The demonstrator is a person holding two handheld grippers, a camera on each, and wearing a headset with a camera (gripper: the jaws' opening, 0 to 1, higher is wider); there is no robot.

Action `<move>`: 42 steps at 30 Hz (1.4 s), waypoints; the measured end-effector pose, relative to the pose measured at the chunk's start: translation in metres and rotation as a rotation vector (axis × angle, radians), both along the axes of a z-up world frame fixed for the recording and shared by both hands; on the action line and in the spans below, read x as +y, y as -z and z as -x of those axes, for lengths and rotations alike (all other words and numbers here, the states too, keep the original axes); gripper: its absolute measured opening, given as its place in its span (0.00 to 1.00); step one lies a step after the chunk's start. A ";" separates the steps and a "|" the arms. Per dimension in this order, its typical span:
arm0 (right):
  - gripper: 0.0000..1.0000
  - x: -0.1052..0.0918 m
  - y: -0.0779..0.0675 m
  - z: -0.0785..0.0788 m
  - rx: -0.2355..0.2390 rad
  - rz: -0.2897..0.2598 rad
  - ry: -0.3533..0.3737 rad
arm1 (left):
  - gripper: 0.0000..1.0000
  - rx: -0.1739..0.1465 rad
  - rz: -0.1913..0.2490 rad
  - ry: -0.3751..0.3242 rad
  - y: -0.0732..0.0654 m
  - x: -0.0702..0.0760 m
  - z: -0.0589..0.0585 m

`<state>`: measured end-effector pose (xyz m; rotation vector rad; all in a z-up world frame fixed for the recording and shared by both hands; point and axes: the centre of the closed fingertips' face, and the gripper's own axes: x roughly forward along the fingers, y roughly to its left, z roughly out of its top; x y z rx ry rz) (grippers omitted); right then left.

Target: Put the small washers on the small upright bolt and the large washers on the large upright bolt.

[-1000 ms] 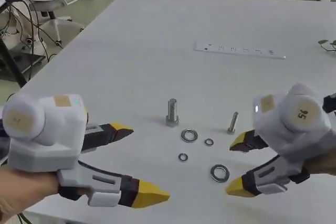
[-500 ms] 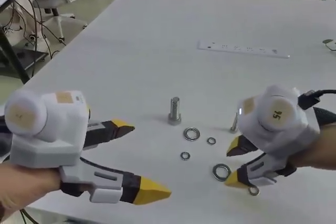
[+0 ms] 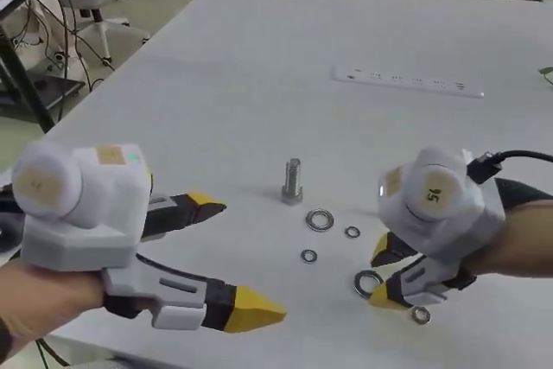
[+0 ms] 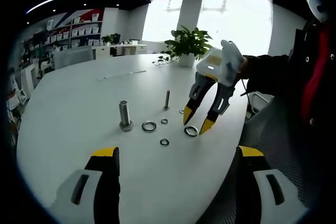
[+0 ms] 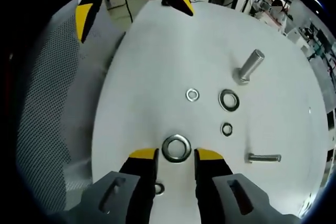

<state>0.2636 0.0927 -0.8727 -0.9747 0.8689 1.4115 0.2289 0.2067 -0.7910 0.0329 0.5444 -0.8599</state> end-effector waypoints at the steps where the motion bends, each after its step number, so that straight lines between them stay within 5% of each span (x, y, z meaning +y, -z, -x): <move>1: 0.29 0.000 0.001 0.000 0.002 0.002 0.000 | 0.91 -0.001 0.001 -0.001 0.000 0.000 0.000; 27: 0.25 -0.001 0.003 -0.002 0.013 0.073 -0.006 | 0.91 -0.009 0.006 -0.011 -0.003 0.001 0.000; 42: 0.23 0.001 0.003 -0.004 0.013 0.106 -0.002 | 0.90 -0.039 0.005 -0.033 -0.008 0.006 -0.005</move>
